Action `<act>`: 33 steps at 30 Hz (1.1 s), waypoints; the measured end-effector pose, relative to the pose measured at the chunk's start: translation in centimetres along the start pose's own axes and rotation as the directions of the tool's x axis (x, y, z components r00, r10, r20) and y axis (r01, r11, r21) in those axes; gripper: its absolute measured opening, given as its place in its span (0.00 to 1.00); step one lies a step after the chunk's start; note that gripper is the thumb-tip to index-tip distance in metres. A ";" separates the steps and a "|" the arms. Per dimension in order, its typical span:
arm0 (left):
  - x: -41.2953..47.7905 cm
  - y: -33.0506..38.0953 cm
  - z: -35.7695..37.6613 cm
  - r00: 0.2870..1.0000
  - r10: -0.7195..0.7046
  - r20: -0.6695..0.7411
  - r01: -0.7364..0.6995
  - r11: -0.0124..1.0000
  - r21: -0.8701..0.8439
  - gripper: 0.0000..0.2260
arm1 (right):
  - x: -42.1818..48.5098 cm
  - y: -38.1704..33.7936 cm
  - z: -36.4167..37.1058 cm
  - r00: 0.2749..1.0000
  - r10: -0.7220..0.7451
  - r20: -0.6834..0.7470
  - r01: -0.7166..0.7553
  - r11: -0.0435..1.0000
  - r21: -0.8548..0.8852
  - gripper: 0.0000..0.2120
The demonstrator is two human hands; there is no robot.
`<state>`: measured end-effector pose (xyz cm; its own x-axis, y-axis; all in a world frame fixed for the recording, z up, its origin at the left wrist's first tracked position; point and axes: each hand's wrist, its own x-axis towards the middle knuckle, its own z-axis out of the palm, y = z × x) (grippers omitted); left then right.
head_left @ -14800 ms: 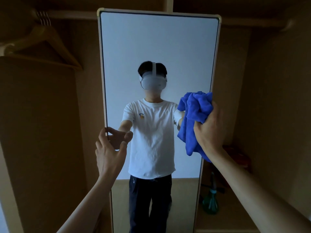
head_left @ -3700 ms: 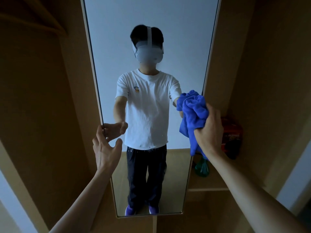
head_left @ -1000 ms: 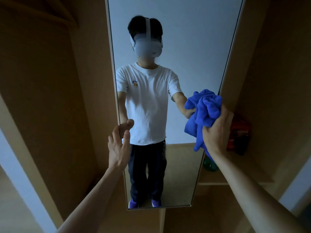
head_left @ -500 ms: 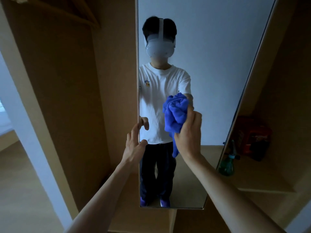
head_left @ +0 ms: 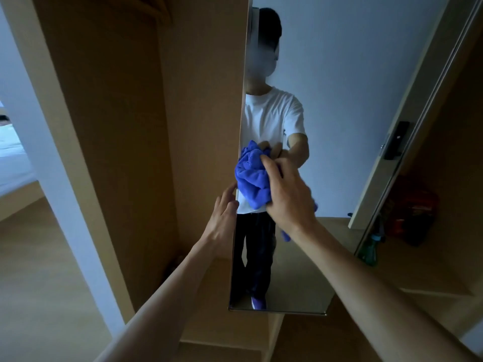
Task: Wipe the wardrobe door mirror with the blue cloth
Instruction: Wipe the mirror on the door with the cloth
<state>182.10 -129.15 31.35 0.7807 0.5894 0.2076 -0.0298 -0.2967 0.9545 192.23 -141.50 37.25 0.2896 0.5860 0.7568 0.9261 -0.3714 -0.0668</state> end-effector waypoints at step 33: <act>0.5 -3.0 0.6 0.998 -0.007 -0.062 0.001 0.996 -0.092 0.15 | -6.8 1.0 5.7 0.974 -0.161 0.160 0.191 0.962 -0.194 0.23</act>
<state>183.00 -128.41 28.46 0.7410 0.6367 0.2136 -0.0862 -0.2253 0.9705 192.61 -141.74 28.31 0.1720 0.7456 0.6438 0.8994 -0.3855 0.2062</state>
